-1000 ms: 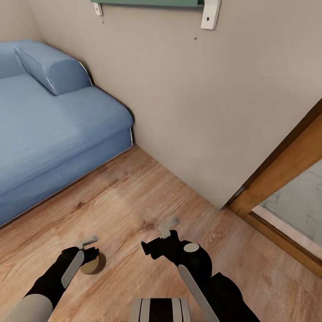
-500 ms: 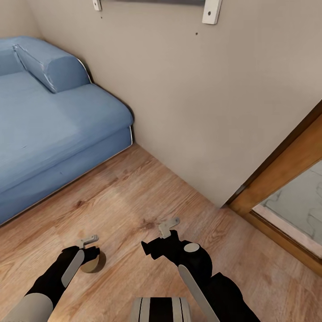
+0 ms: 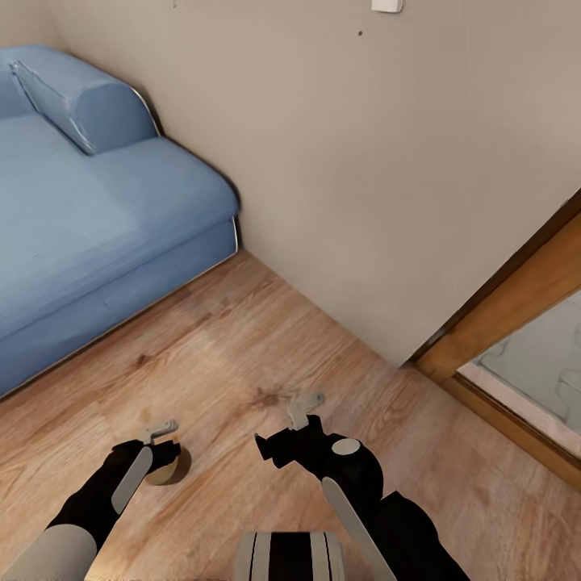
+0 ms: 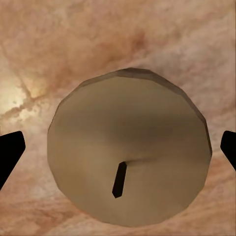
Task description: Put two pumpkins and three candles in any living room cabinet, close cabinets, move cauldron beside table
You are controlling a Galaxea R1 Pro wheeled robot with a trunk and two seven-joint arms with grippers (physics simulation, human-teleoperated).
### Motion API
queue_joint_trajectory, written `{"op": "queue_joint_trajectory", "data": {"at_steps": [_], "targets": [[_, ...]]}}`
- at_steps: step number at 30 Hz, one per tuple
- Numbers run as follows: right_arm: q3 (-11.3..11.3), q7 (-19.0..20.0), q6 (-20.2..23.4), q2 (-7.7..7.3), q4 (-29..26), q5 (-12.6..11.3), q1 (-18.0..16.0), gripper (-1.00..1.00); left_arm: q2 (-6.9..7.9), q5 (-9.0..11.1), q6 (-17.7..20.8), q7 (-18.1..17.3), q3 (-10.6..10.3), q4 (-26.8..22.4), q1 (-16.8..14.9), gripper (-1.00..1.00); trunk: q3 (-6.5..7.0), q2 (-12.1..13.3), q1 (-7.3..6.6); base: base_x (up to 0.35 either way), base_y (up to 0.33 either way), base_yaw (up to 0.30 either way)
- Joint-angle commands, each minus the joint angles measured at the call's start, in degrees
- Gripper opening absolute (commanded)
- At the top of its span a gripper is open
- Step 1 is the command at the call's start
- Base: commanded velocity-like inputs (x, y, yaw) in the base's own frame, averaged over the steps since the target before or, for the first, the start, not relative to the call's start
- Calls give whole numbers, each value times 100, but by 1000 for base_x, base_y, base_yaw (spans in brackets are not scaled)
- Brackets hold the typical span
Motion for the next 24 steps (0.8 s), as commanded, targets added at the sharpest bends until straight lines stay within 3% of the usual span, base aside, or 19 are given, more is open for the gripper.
{"op": "queue_joint_trajectory", "data": {"at_steps": [1, 8, 20, 24], "targets": [[5, -59, 18, 0, -5, -61, -4, 100, 8, 59, 11, 53, -32, -8, -3, 100, -27, -3, 1, 0, 0, 0], [-4, -59, 17, 0, -5, -61, 2, 100, 3, 58, 3, 54, -42, -8, -10, 100, -27, -3, 1, 0, 0, 0], [-5, -59, 10, 0, -5, -61, 5, 100, 0, 58, 0, 52, -52, -8, -10, 100, -293, -19, 32, 0, 0, 0], [-5, -58, 10, 0, -5, -61, 5, 100, -1, 55, -5, 53, -52, -7, -11, 100, -293, -19, 32, 0, 0, 0]]}}
